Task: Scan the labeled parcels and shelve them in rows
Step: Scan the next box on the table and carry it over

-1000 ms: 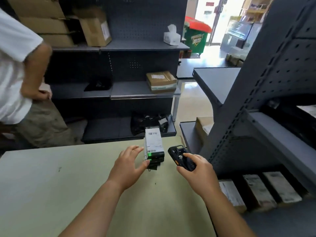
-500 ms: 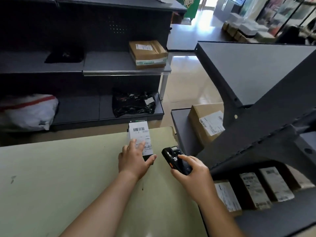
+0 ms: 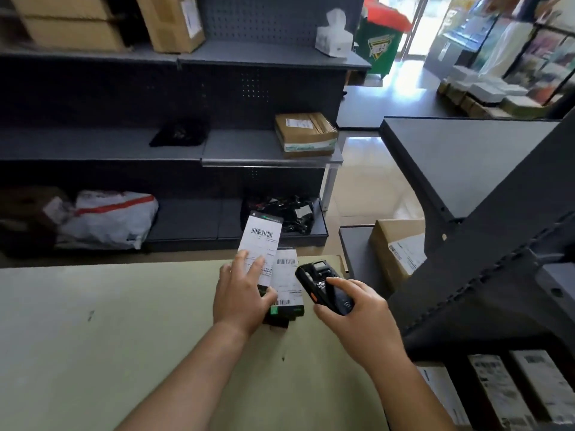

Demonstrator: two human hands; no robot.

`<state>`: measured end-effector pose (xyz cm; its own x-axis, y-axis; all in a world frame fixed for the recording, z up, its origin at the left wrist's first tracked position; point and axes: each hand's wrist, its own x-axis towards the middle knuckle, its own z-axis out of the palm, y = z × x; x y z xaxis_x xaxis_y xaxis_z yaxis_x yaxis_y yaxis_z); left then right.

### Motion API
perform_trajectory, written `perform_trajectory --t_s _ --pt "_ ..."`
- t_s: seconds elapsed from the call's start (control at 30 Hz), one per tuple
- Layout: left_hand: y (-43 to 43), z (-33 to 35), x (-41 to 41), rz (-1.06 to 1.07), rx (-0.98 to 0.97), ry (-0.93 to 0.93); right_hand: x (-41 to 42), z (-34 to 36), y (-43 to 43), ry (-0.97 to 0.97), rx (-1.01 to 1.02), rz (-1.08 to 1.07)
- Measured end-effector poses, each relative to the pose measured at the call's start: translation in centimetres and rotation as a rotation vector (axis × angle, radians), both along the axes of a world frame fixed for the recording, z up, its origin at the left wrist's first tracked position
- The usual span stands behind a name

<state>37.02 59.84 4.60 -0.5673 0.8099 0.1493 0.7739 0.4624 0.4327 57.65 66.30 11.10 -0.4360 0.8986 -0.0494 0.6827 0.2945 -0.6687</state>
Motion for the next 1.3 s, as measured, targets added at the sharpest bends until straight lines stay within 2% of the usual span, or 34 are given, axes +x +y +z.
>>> perform_trajectory --t_s 0.13,0.27,0.53,0.73,1.03,1.3 --pt "-2.9 5.3 -2.5 0.046 0.203 0.118 -2.4 5.6 -2.1 0.062 0.092 0.068" --pt "-5.1 10.3 -4.7 0.056 0.346 0.152 -4.1 10.8 -4.6 0.121 0.193 0.123" --pt "-9.7 14.3 -7.8 0.009 0.494 0.298 -6.2 16.9 -9.8 0.152 0.265 0.163" --pt "-12.0 14.9 -10.0 0.013 0.513 0.344 -7.6 18.9 -12.0 0.133 0.235 0.199" --pt "-13.5 14.0 -10.6 0.023 0.492 0.355 -8.3 20.7 -13.3 -0.048 0.239 0.26" --pt "-13.7 13.6 -9.7 0.042 0.485 0.335 -8.3 20.4 -12.3 -0.049 0.245 0.306"
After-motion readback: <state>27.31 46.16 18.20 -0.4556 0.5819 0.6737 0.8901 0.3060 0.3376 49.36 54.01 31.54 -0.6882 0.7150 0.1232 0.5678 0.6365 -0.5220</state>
